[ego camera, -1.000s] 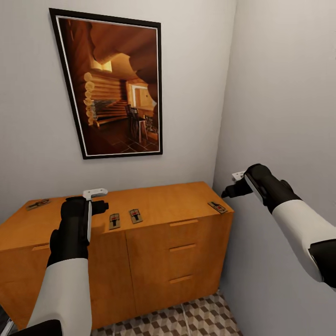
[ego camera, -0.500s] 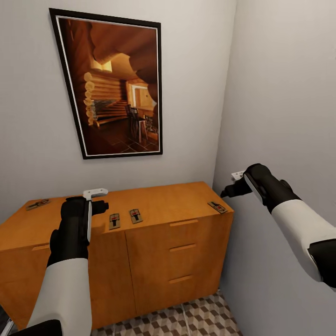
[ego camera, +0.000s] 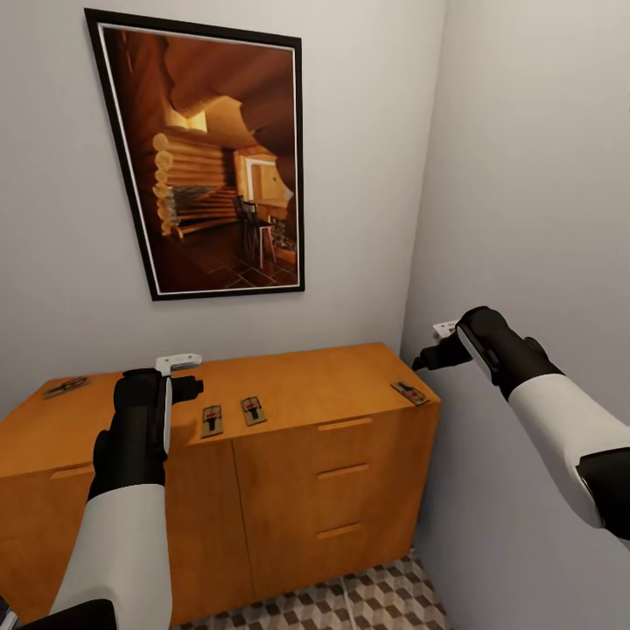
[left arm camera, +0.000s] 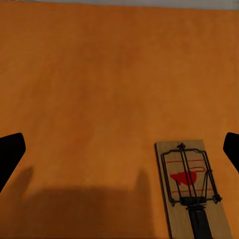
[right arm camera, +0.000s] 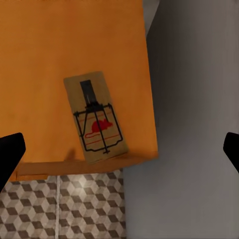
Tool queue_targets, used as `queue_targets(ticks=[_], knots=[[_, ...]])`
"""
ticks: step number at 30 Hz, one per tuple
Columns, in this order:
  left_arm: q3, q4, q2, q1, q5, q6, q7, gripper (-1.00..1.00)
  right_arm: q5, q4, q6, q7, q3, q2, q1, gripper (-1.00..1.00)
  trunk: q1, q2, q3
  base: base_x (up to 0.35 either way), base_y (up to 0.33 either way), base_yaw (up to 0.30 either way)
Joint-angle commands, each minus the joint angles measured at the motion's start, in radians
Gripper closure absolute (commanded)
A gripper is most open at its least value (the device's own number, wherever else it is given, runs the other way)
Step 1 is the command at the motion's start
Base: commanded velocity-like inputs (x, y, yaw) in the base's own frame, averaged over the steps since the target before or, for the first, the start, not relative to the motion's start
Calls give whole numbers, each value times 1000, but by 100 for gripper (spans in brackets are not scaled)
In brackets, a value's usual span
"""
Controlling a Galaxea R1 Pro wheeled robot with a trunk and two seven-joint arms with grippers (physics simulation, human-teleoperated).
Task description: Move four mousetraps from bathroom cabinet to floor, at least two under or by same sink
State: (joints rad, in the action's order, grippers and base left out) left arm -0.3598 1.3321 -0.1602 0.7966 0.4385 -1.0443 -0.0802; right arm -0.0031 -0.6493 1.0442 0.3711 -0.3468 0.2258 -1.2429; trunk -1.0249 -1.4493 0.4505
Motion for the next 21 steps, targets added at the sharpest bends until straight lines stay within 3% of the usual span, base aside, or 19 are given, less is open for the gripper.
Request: queue_targets(ticks=[1,21], knots=[[-2,1,-1,1,8,-3,-8,-100,0,-1,3,3,-6,1,-1,-100,0,-1,1,40,0,0],[-2,-1,-1,1,9,-3,-9,-100,-5,-1,3,3,-5,2,-1,-100,0,-1,1,8,0,0]])
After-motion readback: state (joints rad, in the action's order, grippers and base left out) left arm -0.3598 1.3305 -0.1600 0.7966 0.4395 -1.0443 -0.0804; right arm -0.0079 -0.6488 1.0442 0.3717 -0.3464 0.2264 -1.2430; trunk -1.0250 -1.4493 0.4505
